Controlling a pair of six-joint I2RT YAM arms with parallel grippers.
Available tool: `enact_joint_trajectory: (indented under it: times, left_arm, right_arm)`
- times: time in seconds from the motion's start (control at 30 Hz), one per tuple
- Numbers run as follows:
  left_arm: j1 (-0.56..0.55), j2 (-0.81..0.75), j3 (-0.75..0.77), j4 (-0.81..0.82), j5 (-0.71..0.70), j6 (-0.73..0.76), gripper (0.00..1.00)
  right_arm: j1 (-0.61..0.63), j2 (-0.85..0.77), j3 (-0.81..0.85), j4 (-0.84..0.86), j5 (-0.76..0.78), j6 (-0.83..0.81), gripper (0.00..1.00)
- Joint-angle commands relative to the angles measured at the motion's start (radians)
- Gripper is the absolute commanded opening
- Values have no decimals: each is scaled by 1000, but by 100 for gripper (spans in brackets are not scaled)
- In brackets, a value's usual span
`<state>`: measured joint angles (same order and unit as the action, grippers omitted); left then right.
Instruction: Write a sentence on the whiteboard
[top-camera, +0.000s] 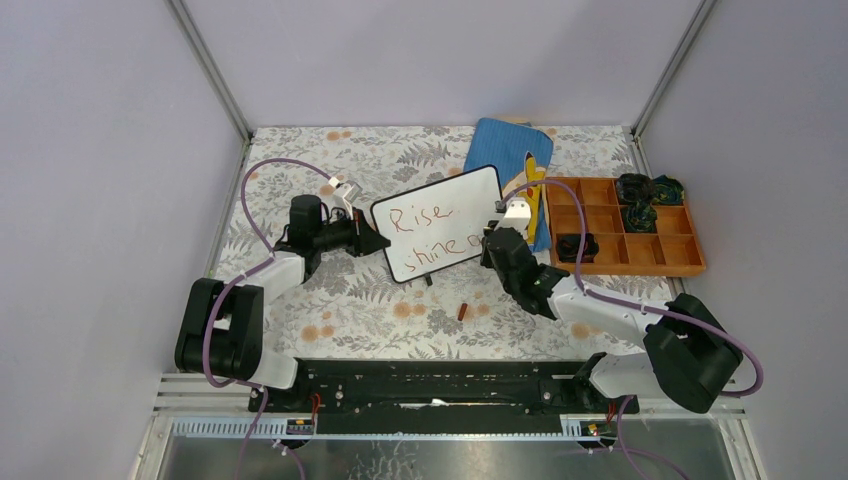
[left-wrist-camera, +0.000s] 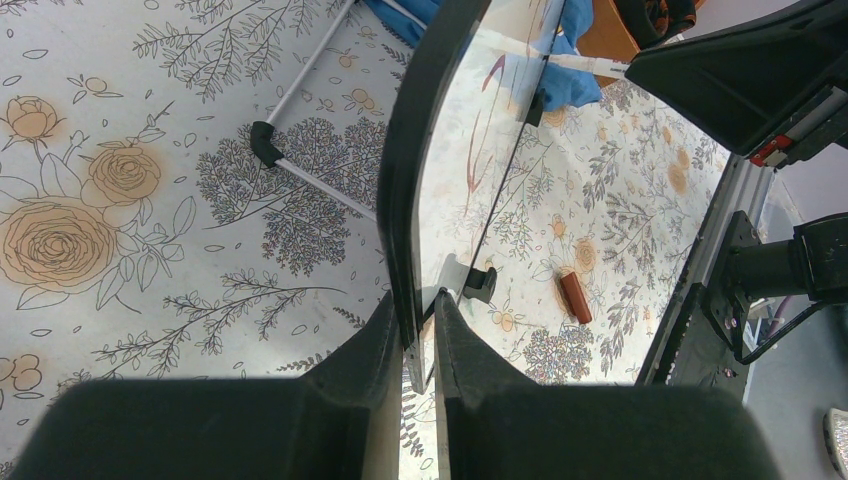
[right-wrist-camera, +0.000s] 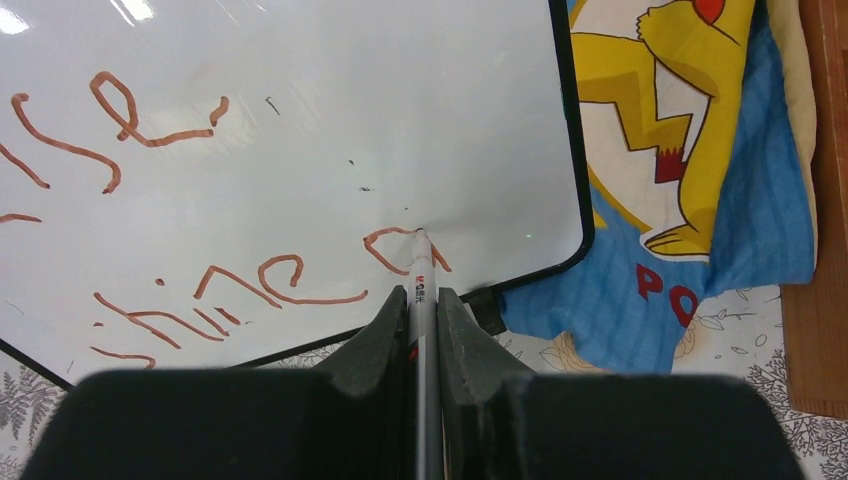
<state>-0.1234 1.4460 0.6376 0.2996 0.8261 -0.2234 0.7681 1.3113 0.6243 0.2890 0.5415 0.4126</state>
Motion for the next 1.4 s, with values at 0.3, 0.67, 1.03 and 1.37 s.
enact_joint_trajectory:
  times: [0.3, 0.67, 1.03, 1.37]
  left_arm:
    - [1, 16, -25, -98, -120, 73, 0]
    - [1, 16, -25, -99, -120, 73, 0]
    - [-1, 15, -24, -100, -120, 75, 0]
    - [-2, 19, -21, -102, -124, 75, 0]
  right_arm:
    - [-29, 12, 60, 45, 59, -22, 0]
    - [-53, -1, 59, 42, 53, -24, 0]
    - [-59, -14, 43, 32, 48, -18, 0]
    - [-59, -23, 23, 12, 31, -5, 0]
